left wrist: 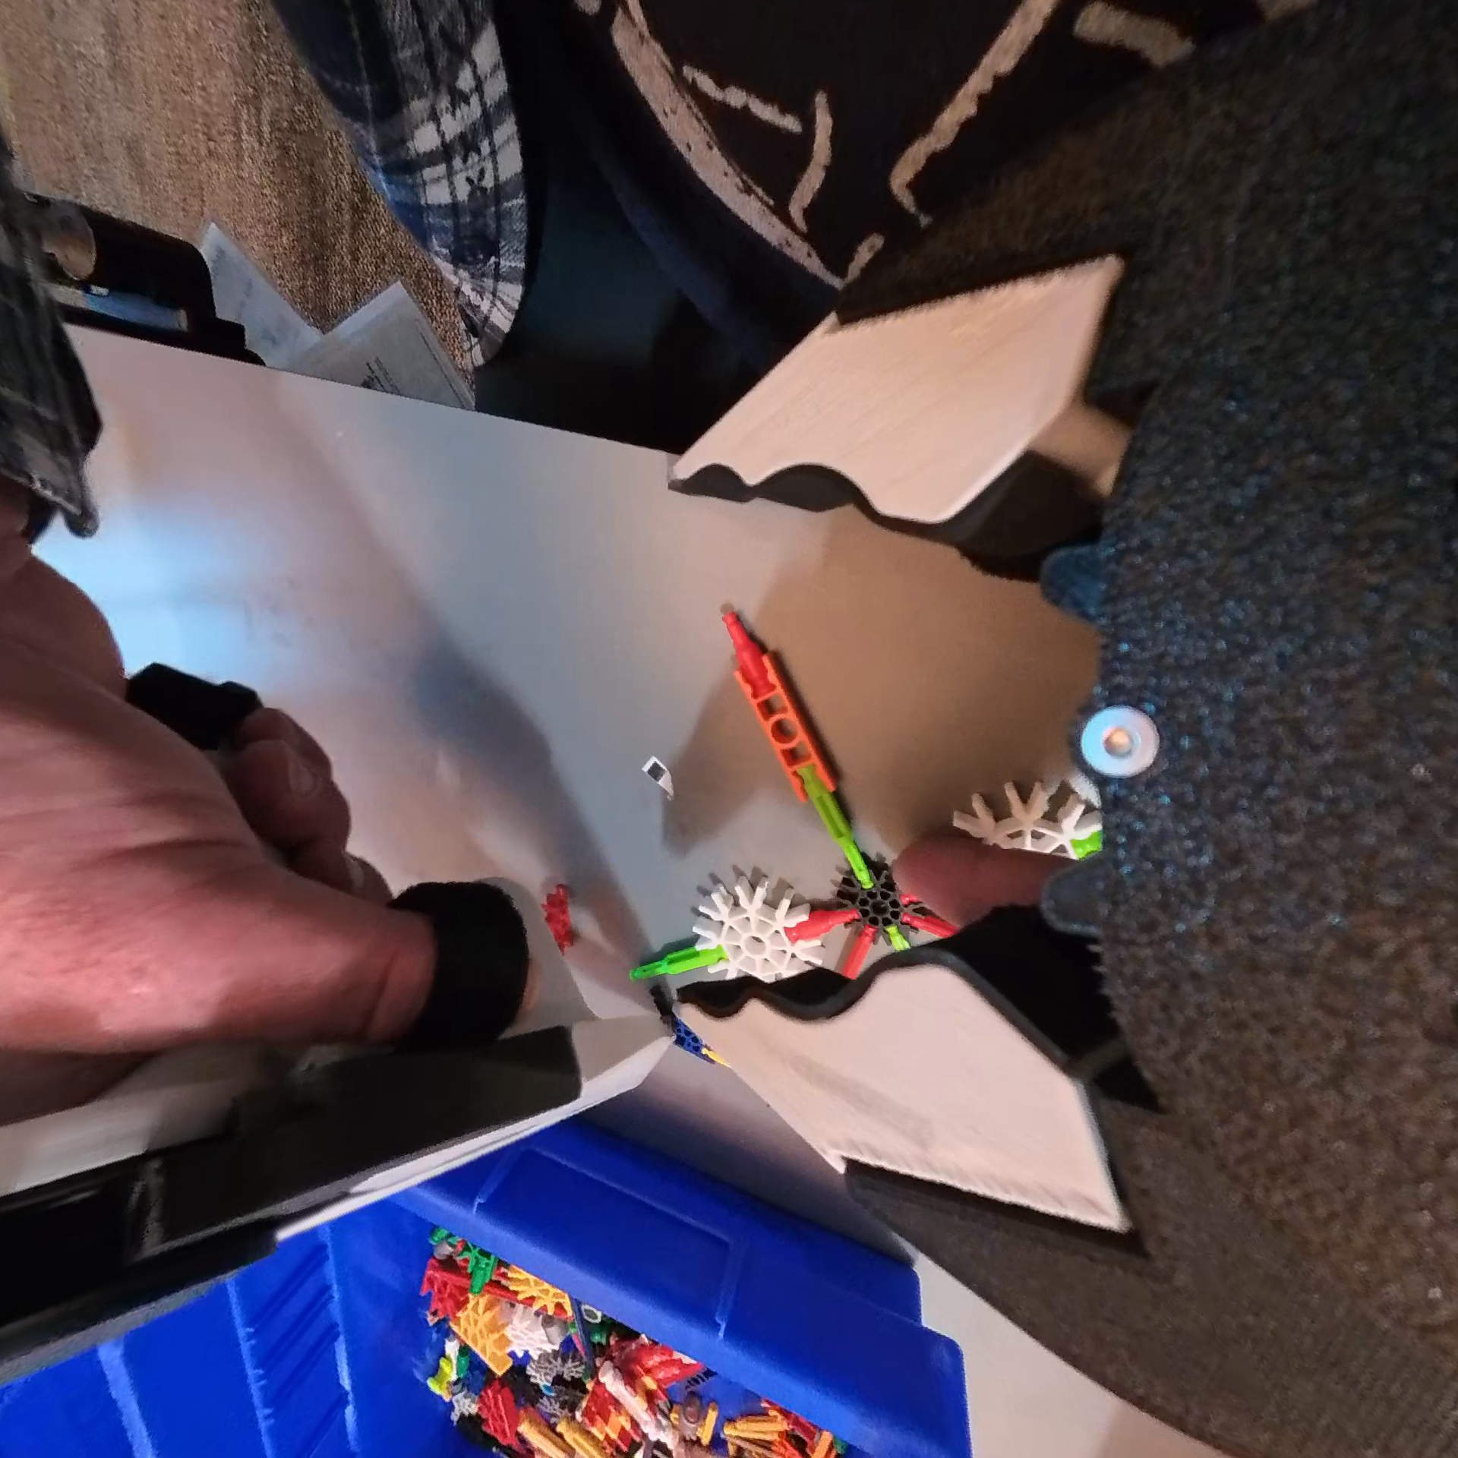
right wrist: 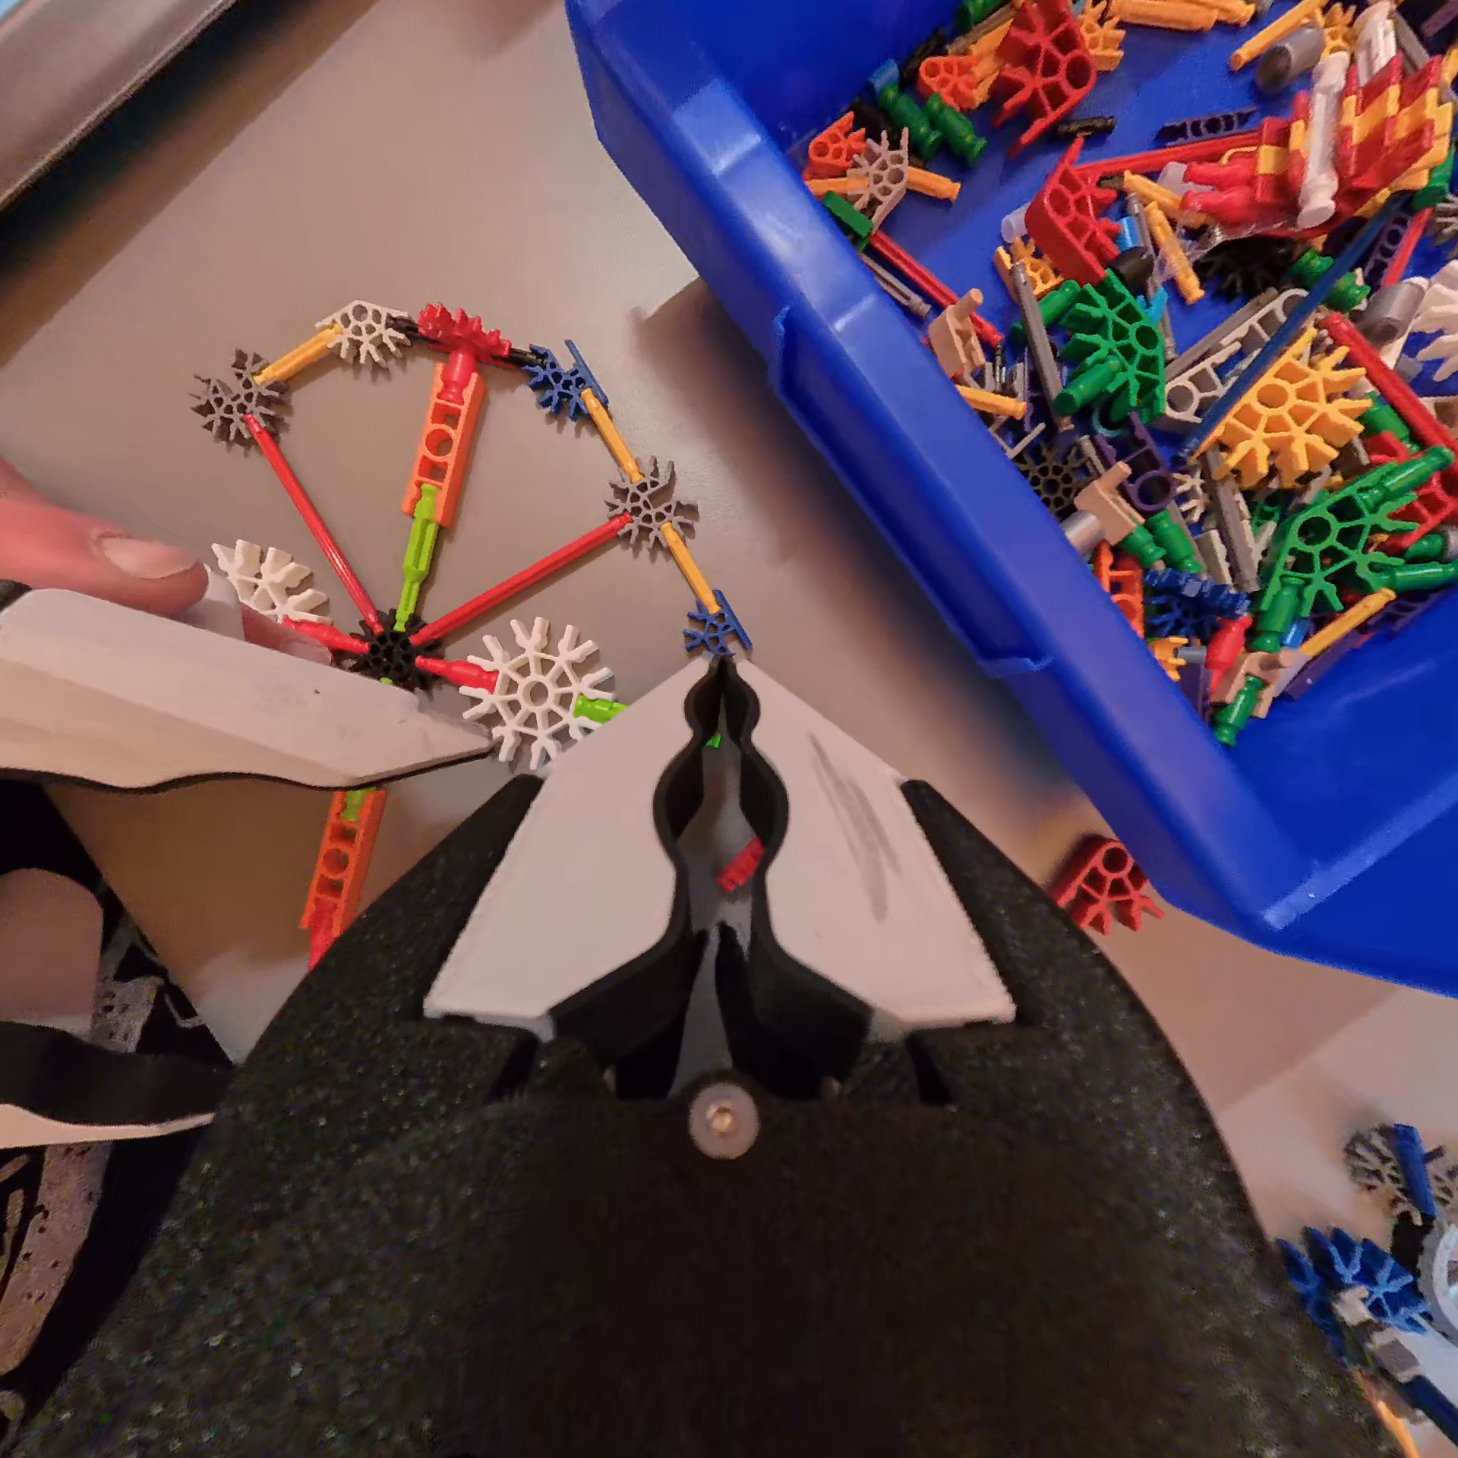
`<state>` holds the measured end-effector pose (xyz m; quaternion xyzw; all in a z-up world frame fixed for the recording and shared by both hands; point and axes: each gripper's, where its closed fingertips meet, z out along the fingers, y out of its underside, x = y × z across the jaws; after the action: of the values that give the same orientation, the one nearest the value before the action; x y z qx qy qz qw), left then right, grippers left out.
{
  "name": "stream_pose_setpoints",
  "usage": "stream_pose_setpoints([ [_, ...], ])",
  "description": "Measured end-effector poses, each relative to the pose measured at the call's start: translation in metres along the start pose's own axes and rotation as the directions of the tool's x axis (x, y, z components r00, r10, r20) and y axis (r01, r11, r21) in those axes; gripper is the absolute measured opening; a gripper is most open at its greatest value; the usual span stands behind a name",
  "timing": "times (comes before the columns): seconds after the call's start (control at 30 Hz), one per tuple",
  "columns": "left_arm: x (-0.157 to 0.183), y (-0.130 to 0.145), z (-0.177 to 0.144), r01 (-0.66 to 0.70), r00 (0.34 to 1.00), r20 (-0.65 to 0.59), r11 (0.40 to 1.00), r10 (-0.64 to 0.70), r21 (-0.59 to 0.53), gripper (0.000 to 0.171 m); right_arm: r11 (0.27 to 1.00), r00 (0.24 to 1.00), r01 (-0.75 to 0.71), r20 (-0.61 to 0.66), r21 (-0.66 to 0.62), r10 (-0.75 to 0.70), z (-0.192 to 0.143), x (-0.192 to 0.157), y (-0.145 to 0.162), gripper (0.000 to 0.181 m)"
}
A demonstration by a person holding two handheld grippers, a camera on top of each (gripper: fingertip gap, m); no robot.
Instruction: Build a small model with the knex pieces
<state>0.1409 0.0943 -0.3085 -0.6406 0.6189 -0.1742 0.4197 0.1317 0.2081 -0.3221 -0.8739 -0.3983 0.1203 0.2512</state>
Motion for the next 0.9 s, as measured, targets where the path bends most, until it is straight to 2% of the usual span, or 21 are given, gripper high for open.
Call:
stream_pose_setpoints([
  [0.27,-0.003,0.001,0.001,-0.001,1.000,-0.003,1.000,0.001,0.001,0.118,0.996,0.998,0.065,-0.008,-0.055,-0.065,0.001,-0.001,0.001,0.000],
  [0.37,-0.004,0.001,0.002,-0.001,1.000,-0.006,1.000,0.001,0.000,0.119,0.985,0.992,0.120,-0.024,-0.124,-0.124,0.002,-0.001,0.002,0.000],
  [0.57,-0.008,0.002,0.004,0.001,1.000,-0.013,1.000,-0.001,-0.003,0.119,0.955,0.985,0.172,0.041,-0.243,-0.167,0.002,-0.001,0.002,0.000],
  [0.63,-0.009,0.002,0.005,0.002,1.000,-0.009,1.000,-0.002,-0.002,0.119,0.966,0.991,0.129,0.070,-0.224,-0.116,-0.001,-0.002,0.001,0.000],
  [0.73,-0.012,0.001,0.004,-0.006,1.000,0.007,1.000,0.006,0.014,0.119,0.997,0.999,0.042,0.020,-0.063,-0.041,-0.026,0.011,-0.018,0.008],
  [0.83,-0.013,0.000,0.002,-0.034,0.999,0.023,0.999,0.033,0.032,0.118,0.998,0.999,0.005,-0.040,-0.055,-0.007,-0.045,0.024,-0.002,0.009],
  [0.9,-0.013,0.000,0.003,-0.054,0.998,0.033,0.998,0.053,0.034,0.118,0.997,1.000,-0.006,-0.028,-0.073,0.004,-0.046,0.019,0.013,0.011],
])
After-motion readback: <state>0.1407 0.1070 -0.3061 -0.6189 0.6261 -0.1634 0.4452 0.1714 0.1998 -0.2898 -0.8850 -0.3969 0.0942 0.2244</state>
